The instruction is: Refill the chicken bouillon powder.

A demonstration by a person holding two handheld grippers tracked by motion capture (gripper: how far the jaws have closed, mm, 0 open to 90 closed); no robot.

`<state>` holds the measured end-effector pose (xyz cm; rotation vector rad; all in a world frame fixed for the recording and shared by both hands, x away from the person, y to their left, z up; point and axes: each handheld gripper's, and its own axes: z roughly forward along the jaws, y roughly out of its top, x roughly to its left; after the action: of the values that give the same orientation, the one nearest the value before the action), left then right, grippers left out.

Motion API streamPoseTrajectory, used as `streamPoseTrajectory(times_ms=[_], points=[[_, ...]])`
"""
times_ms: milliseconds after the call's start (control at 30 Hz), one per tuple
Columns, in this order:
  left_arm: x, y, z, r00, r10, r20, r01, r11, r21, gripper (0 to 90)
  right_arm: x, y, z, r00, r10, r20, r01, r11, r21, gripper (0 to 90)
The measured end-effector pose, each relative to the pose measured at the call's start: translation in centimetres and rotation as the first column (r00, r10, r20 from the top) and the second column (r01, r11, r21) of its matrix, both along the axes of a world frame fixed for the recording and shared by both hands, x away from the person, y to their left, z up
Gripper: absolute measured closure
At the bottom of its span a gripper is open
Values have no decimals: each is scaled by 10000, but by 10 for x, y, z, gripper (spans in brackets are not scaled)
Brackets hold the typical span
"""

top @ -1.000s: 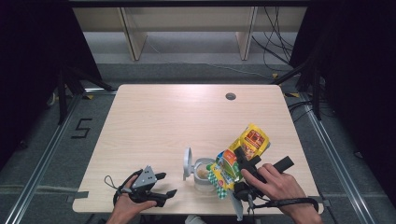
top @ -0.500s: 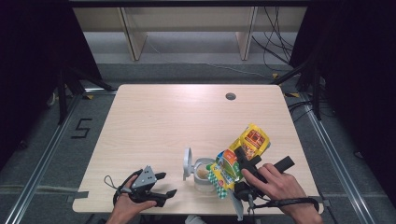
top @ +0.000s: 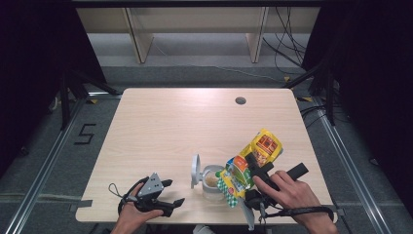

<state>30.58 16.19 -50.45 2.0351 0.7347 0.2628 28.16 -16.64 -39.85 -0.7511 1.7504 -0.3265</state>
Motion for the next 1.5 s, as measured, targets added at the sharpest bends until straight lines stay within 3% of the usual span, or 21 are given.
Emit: streamPoseTrajectory(times_ms=[300,333,400,433,500,567,833,933,1000,1100,1333,1433,1467,1500], points=[[0,0,0,9999,-78,74,78,10000,62,207,0,0,-1,9999,71,110,-71,10000,-34,539],[0,0,0,9999,-42,106,41,10000,31,208,-1,0,-2,9999,-99,61,98,9997,204,538],[0,0,0,10000,-21,67,21,10000,28,207,-2,0,-2,9999,-133,35,132,9997,204,538],[0,0,0,10000,-33,87,33,10000,20,207,-1,1,-1,9999,90,77,-90,9999,-67,538],[0,0,0,9999,-37,95,36,10000,26,207,-1,1,-1,9999,77,81,-77,10000,-59,539],[0,0,0,9999,-42,103,42,10000,27,207,-2,0,-2,9999,-145,46,144,9997,203,538],[0,0,0,10000,-22,78,22,10000,53,207,-2,-1,-2,9999,-152,19,152,9997,210,539],[0,0,0,10000,-64,67,64,10000,68,207,-2,0,-2,9998,-182,20,182,9996,199,538],[0,0,0,10000,-31,89,31,10000,8,207,0,0,0,10000,44,-49,-45,10000,-60,538],[0,0,0,10000,-22,40,22,10000,-15,207,-2,0,-2,9998,-173,28,173,9997,169,539],[0,0,0,10000,-42,15,42,10000,13,207,0,2,-2,9999,69,-115,-70,9999,-104,538],[0,0,0,10000,41,2,-41,10000,-66,208,-2,2,-3,9999,-41,-139,42,10000,85,538],[0,0,0,10000,31,-16,-31,9999,-126,207,-2,2,-3,10000,0,43,-1,9999,136,538],[0,0,0,10000,29,8,-29,9999,-137,207,-1,2,-2,9999,28,-117,-28,10000,-75,538]])
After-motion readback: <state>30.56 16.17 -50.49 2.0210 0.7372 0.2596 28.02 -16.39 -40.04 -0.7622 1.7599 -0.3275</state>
